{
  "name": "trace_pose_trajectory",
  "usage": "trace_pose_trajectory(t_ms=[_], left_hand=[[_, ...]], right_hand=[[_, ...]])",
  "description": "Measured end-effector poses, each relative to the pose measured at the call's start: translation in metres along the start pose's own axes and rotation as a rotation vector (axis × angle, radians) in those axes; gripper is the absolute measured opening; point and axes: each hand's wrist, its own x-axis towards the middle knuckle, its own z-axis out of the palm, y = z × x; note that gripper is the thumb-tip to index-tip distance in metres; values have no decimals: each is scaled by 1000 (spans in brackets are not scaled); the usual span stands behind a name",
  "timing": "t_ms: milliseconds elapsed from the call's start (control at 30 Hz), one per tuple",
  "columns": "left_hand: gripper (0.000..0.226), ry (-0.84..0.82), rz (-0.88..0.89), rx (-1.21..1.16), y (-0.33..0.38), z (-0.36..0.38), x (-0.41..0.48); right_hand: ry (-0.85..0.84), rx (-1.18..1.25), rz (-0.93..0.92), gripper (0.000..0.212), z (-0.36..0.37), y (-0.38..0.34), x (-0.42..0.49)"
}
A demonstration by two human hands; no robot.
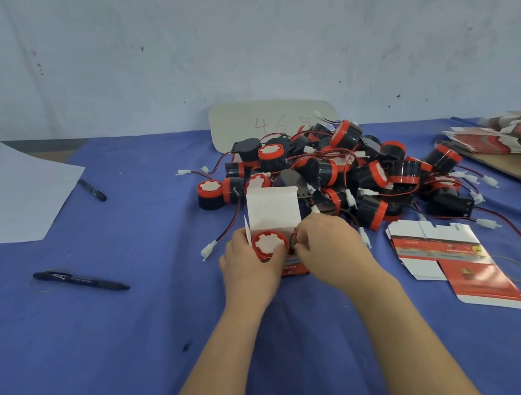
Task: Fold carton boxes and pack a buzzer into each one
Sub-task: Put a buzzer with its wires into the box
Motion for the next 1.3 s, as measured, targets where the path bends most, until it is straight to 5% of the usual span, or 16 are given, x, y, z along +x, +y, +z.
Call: trace_pose_trajectory(t_ms=[167,333,500,867,1133,1300], left_hand=[[48,-5,-18,-3,-1,1,1],[51,13,-29,-4,0,2,1],[53,15,-26,-1,0,1,0],[57,46,-25,25,-1,2,-1],[52,146,88,26,0,4,-10],[40,101,215,-26,-1,4,-11]], right_hand=[[136,203,87,35,9,-9,-1],[174,372,169,19,15,-14,0],[296,234,187,19,20,-11,2],[102,-11,145,35,17,-11,-3],[-117,375,253,38,26,5,2],[-110,415,260,38,28,8,5]])
